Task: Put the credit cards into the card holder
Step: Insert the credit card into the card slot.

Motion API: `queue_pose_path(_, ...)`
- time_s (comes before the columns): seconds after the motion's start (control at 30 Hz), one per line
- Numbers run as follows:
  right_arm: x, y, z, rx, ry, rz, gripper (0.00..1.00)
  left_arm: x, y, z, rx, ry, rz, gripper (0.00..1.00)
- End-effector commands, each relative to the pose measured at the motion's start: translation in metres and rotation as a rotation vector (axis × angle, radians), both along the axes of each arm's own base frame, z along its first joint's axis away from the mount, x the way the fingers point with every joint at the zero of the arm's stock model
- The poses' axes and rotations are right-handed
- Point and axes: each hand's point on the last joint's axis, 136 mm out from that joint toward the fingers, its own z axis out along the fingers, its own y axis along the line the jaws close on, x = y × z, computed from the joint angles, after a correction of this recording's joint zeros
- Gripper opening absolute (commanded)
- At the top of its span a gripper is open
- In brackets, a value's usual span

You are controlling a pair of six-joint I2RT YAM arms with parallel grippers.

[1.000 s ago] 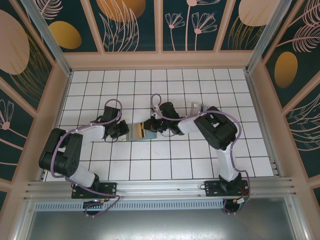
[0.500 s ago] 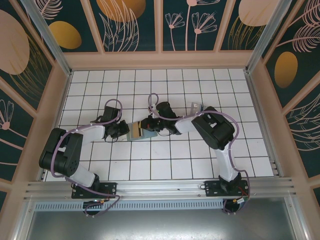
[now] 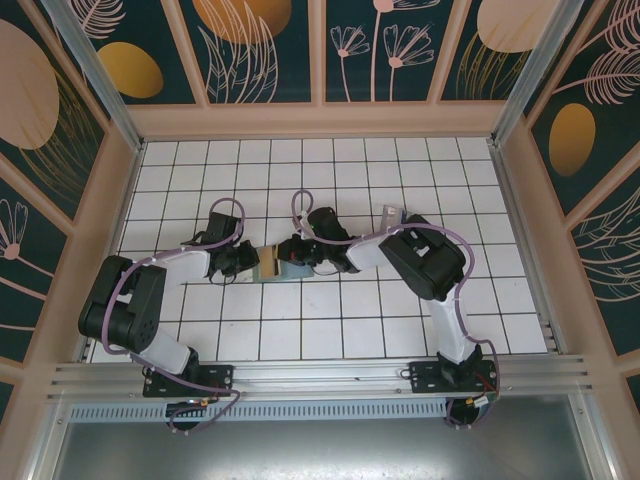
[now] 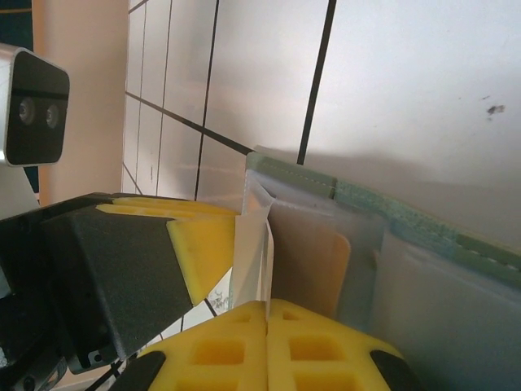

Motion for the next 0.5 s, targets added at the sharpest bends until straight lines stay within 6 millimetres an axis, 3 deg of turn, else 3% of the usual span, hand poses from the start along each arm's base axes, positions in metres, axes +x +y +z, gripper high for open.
queue_pose_path(0.0, 0.005, -0.014, 0.001, -0.05, -0.032, -0.025, 0.16, -0.014, 0.001, -0.018, 0.001, 0.078, -0.001, 0.17)
queue_pose_path(0.2, 0.006, -0.026, 0.014, -0.074, -0.069, -0.053, 0.4, -0.011, 0.004, -0.009, -0.001, 0.047, 0.008, 0.19)
queue_pose_path(0.33, 0.006, -0.034, 0.014, -0.108, -0.064, -0.068, 0.41, -0.011, 0.002, -0.009, -0.005, 0.043, 0.004, 0.2)
queue_pose_path(0.47, 0.001, -0.035, 0.008, -0.126, -0.043, -0.062, 0.33, -0.01, 0.0, -0.009, -0.019, 0.045, 0.0, 0.2)
